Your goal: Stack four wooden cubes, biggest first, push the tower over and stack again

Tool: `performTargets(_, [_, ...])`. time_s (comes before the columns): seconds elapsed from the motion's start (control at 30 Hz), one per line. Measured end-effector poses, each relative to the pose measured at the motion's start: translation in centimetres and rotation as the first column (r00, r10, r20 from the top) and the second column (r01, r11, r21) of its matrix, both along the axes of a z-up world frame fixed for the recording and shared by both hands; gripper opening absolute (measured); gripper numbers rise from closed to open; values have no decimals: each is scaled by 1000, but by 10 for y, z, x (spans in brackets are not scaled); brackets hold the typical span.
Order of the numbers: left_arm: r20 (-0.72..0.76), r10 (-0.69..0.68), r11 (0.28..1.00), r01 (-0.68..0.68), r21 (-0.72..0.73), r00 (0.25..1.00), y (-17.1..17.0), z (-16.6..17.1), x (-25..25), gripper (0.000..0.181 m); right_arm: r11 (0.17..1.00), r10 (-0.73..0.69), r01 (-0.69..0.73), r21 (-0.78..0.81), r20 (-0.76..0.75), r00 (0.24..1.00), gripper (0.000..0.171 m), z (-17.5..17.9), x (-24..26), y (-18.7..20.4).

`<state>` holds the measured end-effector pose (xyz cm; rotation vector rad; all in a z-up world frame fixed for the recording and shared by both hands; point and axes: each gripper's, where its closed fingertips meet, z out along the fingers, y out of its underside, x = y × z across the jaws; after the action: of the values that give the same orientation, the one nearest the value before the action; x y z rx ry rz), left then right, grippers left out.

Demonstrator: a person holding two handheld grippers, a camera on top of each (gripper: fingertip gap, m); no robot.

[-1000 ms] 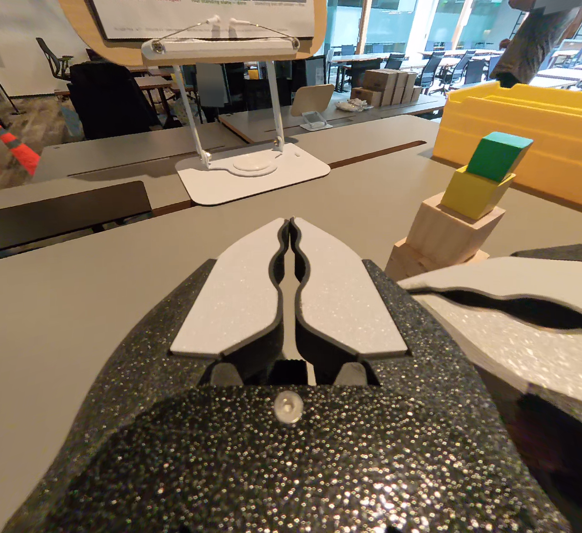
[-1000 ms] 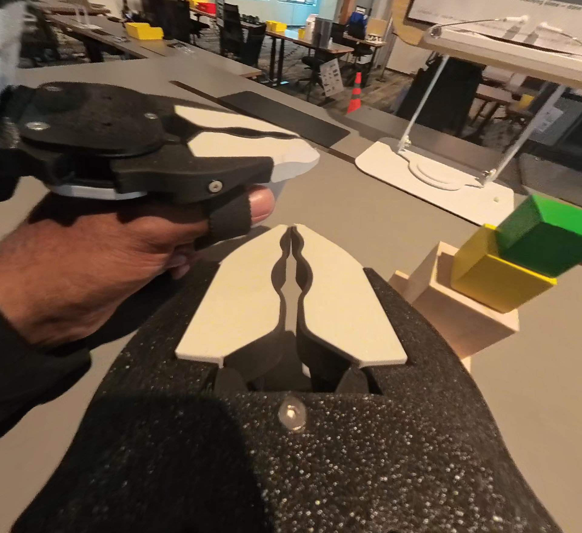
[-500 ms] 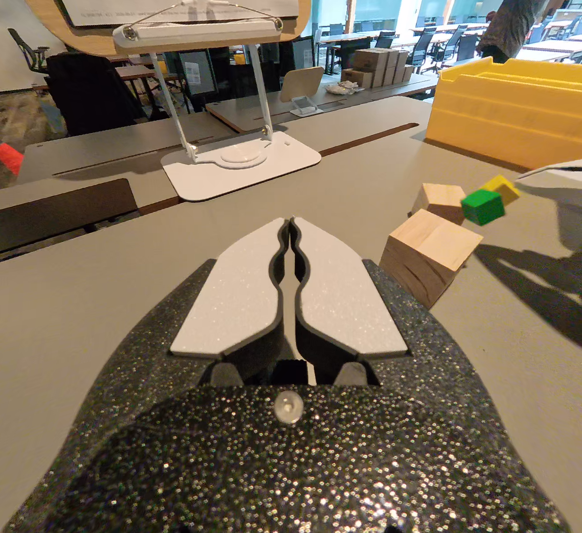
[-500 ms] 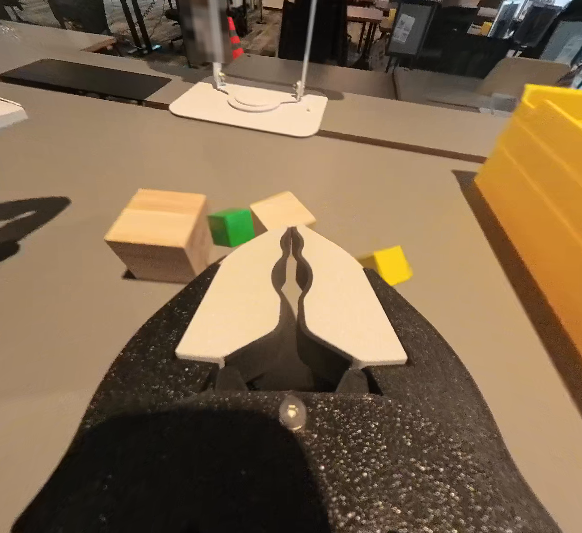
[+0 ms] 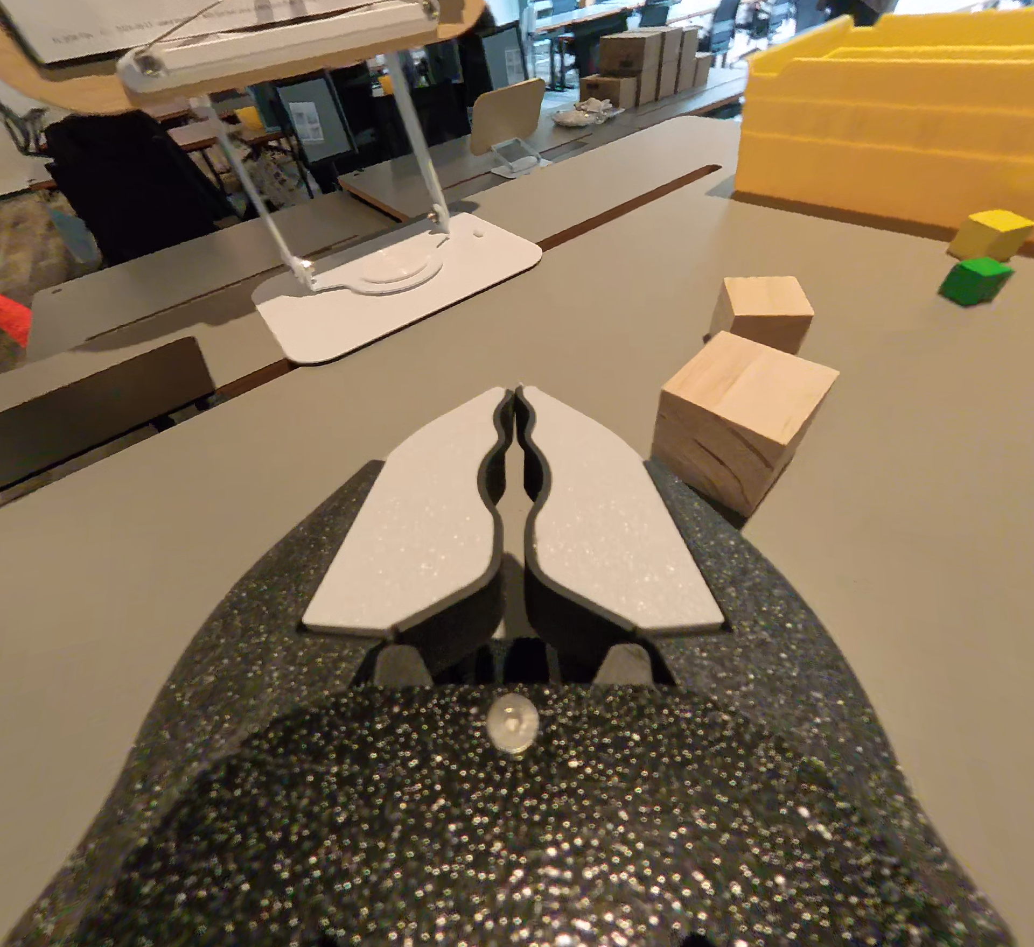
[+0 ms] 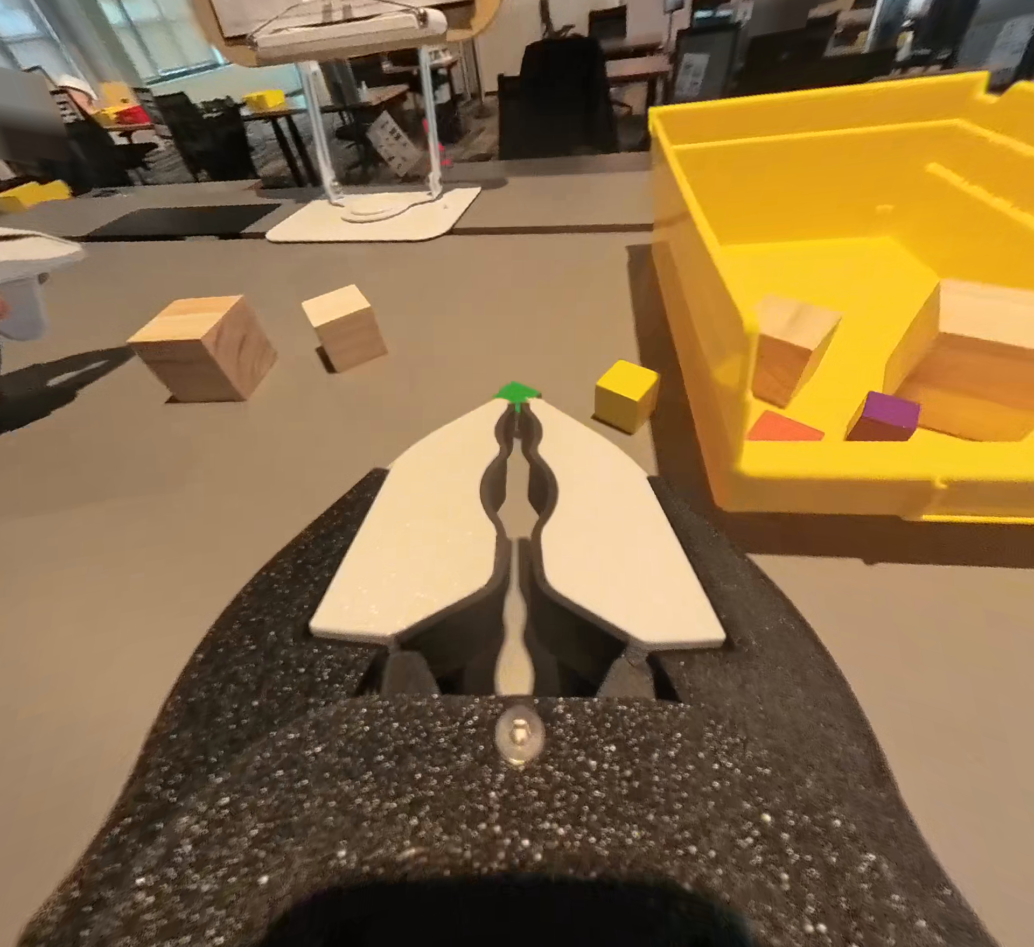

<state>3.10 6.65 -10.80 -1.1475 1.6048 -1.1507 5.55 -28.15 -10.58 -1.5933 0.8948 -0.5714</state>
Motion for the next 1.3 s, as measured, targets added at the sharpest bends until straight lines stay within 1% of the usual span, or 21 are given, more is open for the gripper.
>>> performTargets(0.03, [9, -39, 999, 39, 11, 999, -8, 1, -1, 5, 1000, 8, -8, -2, -13, 1000, 2, -2, 1, -3])
performTargets(0.1, [34, -148, 989, 149, -14, 988, -32, 7, -6, 9, 1000, 28, -28, -1, -42, 999, 7, -5, 2, -5])
performTargets(0.17, [47, -219, 975, 220, -34, 975, -57, 18, -12, 17, 999, 49, -48, 8, -65, 997, 10, -7, 2, -5])
performTargets(0.23, [57, -300, 953, 302, -14, 952, -93, 32, -19, 22, 998, 68, -68, 11, -71, 995, 11, -7, 2, -3])
performTargets(0.33, [28, -441, 896, 438, 73, 897, -163, 44, -24, 24, 996, 88, -87, 16, -74, 993, 12, -7, 2, 1])
performTargets(0.4, [-49, -467, 873, 469, 134, 883, -204, 35, -14, 27, 995, 95, -93, 24, -71, 993, 12, -7, 3, 3])
performTargets(0.43, [-91, -471, 867, 479, 139, 878, -223, 27, -7, 29, 995, 99, -97, 30, -69, 993, 12, -6, 3, 4])
performTargets(0.5, [-158, -476, 863, 494, 106, 865, -255, 9, 8, 35, 994, 103, -100, 43, -67, 992, 12, -5, 3, 4])
performTargets(0.53, [-183, -463, 870, 484, 91, 867, -266, -1, 17, 35, 994, 104, -101, 52, -64, 992, 12, -4, 3, 3])
performTargets(0.6, [-213, -415, 897, 437, 66, 884, -276, -19, 34, 40, 992, 105, -101, 76, -51, 993, 13, -1, 2, 1])
performTargets(0.67, [-227, -371, 921, 389, 35, 900, -279, -33, 44, 41, 990, 105, -101, 102, -34, 994, 14, 3, 1, -1])
performTargets(0.7, [-257, -342, 929, 366, 52, 904, -277, -38, 46, 41, 988, 107, -104, 113, -27, 994, 14, 5, 0, -2])
performTargets(0.73, [-257, -323, 935, 348, 61, 911, -275, -38, 48, 44, 987, 111, -108, 123, -23, 994, 14, 6, 0, -2])
performTargets(0.87, [-233, -219, 966, 244, 84, 947, -257, -36, 54, 43, 981, 144, -139, 138, -33, 989, 15, 5, -2, 0])
performTargets(0.97, [-223, -179, 974, 204, 94, 958, -248, -35, 53, 42, 973, 184, -174, 150, -54, 982, 15, 4, -3, 4])
performTargets(1.07, [-259, -209, 967, 239, 90, 943, -250, -40, 47, 42, 964, 229, -215, 157, -77, 970, 15, 1, -5, 9])
performTargets(1.17, [-327, -302, 933, 348, 93, 895, -264, -50, 36, 42, 952, 280, -265, 156, -83, 956, 16, 1, -10, 15])
performTargets(1.23, [-345, -349, 904, 410, 122, 871, -272, -54, 29, 42, 939, 321, -306, 155, -83, 944, 15, 0, -14, 19])
performTargets(1.3, [-338, -320, 906, 391, 164, 885, -271, -55, 30, 42, 927, 354, -338, 160, -83, 932, 16, 1, -17, 22])
